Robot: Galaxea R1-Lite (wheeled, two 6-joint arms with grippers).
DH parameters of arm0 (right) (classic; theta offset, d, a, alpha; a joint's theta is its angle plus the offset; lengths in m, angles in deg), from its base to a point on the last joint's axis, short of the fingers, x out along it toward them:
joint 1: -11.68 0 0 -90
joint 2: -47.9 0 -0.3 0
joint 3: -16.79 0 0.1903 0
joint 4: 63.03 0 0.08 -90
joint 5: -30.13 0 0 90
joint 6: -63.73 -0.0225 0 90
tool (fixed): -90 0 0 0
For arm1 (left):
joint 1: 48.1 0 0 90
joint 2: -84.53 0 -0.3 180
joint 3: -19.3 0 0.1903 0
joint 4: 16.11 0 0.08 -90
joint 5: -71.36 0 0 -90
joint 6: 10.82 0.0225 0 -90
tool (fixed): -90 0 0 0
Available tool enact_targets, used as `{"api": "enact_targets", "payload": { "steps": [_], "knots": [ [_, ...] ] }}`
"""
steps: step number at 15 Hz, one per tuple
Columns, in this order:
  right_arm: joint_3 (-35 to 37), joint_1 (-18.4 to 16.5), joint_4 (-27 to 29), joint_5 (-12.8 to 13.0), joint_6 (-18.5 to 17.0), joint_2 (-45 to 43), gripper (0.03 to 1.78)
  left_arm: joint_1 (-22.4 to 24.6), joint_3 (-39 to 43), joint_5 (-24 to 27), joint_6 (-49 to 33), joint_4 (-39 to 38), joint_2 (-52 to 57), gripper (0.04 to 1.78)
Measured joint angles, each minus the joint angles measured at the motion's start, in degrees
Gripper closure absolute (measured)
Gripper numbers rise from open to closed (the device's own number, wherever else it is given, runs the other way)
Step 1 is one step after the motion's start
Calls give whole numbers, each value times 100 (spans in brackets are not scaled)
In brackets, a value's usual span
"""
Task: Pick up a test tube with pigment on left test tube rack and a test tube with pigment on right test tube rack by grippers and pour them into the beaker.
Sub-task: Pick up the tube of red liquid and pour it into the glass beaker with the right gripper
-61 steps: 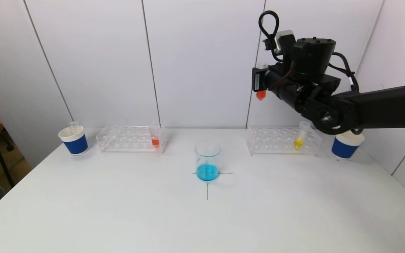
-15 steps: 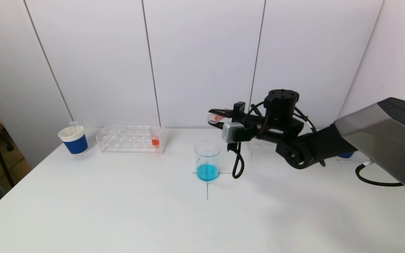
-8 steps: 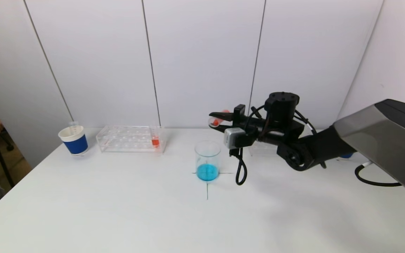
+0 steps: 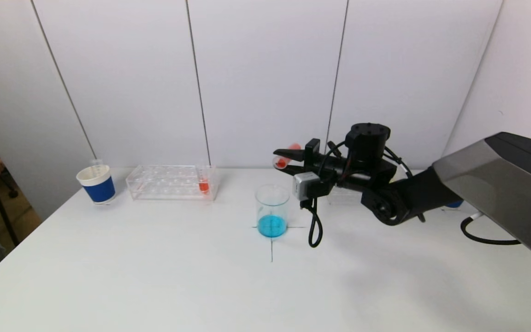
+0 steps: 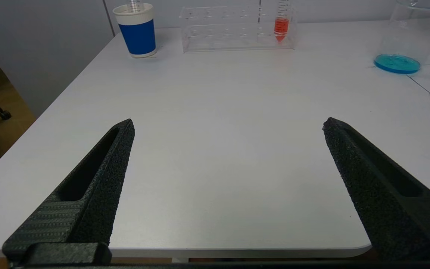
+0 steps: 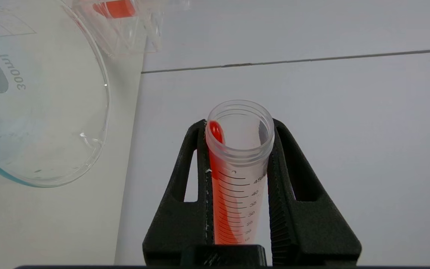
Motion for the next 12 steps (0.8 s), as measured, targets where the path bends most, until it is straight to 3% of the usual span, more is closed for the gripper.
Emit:
{"api": "enact_targets", "payload": {
  "steps": [12],
  "knots": [
    [-45, -9, 33, 6, 642, 17, 134, 0, 0, 0, 1, -2, 0, 6]
  ]
}}
